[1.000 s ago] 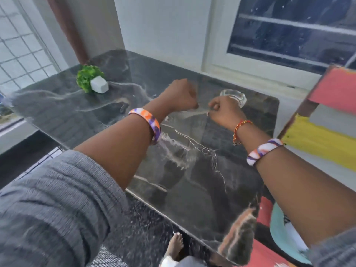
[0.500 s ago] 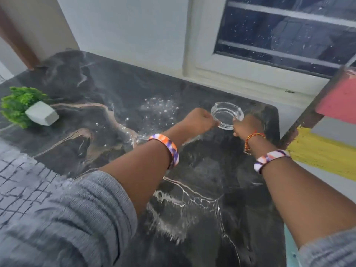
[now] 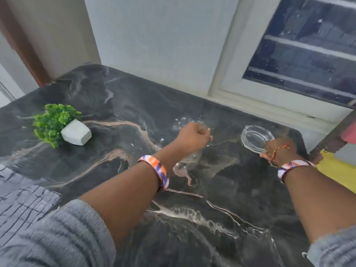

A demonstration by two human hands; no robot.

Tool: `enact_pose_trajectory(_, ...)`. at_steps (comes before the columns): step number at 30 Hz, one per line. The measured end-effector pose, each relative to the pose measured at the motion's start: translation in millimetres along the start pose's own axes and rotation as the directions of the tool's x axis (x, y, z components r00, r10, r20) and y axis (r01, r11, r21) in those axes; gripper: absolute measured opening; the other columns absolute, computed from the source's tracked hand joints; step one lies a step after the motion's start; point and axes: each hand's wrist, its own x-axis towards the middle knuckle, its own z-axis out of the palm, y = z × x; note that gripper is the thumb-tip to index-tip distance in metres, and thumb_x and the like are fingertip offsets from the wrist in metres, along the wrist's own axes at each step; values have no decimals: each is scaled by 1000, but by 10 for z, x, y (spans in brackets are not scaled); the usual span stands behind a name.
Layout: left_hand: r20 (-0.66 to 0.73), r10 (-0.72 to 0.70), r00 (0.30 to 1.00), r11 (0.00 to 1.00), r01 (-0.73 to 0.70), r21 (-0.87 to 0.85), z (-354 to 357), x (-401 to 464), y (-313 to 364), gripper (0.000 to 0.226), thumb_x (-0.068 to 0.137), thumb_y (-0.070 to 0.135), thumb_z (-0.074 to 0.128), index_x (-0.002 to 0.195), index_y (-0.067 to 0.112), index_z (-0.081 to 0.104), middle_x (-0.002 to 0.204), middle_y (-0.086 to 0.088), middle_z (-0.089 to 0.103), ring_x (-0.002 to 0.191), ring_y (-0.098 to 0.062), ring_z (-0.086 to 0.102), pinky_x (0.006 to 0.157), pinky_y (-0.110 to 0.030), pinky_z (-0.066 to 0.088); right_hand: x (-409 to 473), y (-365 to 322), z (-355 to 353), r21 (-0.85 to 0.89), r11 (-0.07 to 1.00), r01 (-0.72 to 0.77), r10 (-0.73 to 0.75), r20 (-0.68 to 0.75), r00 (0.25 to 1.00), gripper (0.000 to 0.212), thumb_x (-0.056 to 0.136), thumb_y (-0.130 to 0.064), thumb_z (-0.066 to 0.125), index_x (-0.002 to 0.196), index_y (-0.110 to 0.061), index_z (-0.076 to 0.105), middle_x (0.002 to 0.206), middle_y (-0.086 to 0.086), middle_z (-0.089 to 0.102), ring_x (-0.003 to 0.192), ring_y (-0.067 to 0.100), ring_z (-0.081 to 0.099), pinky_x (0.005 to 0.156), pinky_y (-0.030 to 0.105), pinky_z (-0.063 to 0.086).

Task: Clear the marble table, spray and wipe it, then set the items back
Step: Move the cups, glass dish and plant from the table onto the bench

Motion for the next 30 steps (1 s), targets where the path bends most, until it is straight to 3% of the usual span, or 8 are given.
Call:
enact_pose_trajectory(6, -39, -12, 999, 1000, 13, 15, -566, -30, -317, 8, 83, 11, 61, 83, 6, 67, 78, -7, 58, 76, -18, 53, 79, -31, 51, -403, -317, 586, 16, 985, 169, -167, -113, 980, 18, 79, -15, 56, 75, 2, 56, 57, 13, 58, 53, 29, 61, 70, 47, 56)
enact_pose_trajectory(11, -85, -140, 987, 952, 110, -284, -977, -93, -363, 47, 79, 26, 69, 119, 7, 52, 109, -15, 61, 90, -25, 59, 90, -38, 50, -1179, -721, 1208, -26, 899, 437, -437, -26, 899, 29, 81, -15, 55, 54, -7, 53, 48, 15, 59, 46, 25, 62, 53, 36, 51)
enact_pose_trajectory(13, -72, -217, 973, 897, 170, -408, -1201, -156, -389, 63, 79, 32, 69, 128, 3, 44, 121, -17, 57, 93, -26, 58, 80, -40, 55, -1481, -900, 1499, 25, 866, 500, -501, 52, 864, 26, 82, -11, 55, 56, -8, 57, 47, 13, 59, 37, 13, 59, 46, 29, 48)
enact_pose_trajectory(16, -126, -294, 947, 742, 143, -655, -1625, -255, -489, 32, 83, 18, 64, 109, 2, 56, 96, -14, 64, 74, -25, 63, 47, -34, 56, -1968, -1187, 1943, 85, 806, 586, -590, 203, 782, 26, 84, -8, 52, 59, -12, 58, 42, 4, 59, 30, 4, 54, 37, 19, 45)
enact_pose_trajectory(19, -300, -408, 862, 621, 21, -784, -2021, -318, -619, 9, 88, 0, 47, 95, 6, 50, 70, -8, 61, 45, -17, 63, 38, -34, 53, -2323, -1434, 2286, 232, 752, 617, -659, 292, 693, 27, 89, -9, 47, 67, -16, 60, 51, 7, 61, 36, 9, 57, 38, 20, 46)
enact_pose_trajectory(22, -404, -478, 780, 531, -110, -840, -2497, -358, -802, 17, 85, -6, 44, 100, 1, 50, 75, -11, 62, 53, -19, 63, 33, -32, 52, -2513, -1543, 2738, 361, 787, 500, -610, 343, 714, 20, 98, -21, 37, 103, -16, 57, 70, 7, 64, 58, 21, 62, 49, 26, 50)
enact_pose_trajectory(26, -458, -498, 736, 539, -152, -829, -2959, -416, -1051, 42, 82, -1, 40, 123, 2, 49, 80, -7, 63, 47, -13, 66, 40, -27, 51, -2728, -1460, 3237, 5, 660, 751, -630, 549, 549, 71, 86, -34, 60, 142, -10, 25, 126, 16, 58, 116, 32, 55, 94, 38, 44)
enact_pose_trajectory(30, -475, -520, 710, 552, -145, -821, -3036, -533, -1110, 39, 80, -7, 40, 118, 1, 46, 73, -9, 64, 57, -20, 67, 39, -29, 52, -2832, -1326, 3423, -274, 464, 842, -571, 634, 521, 96, 71, -42, 72, 145, -11, 18, 131, 15, 53, 121, 34, 50, 94, 41, 44)
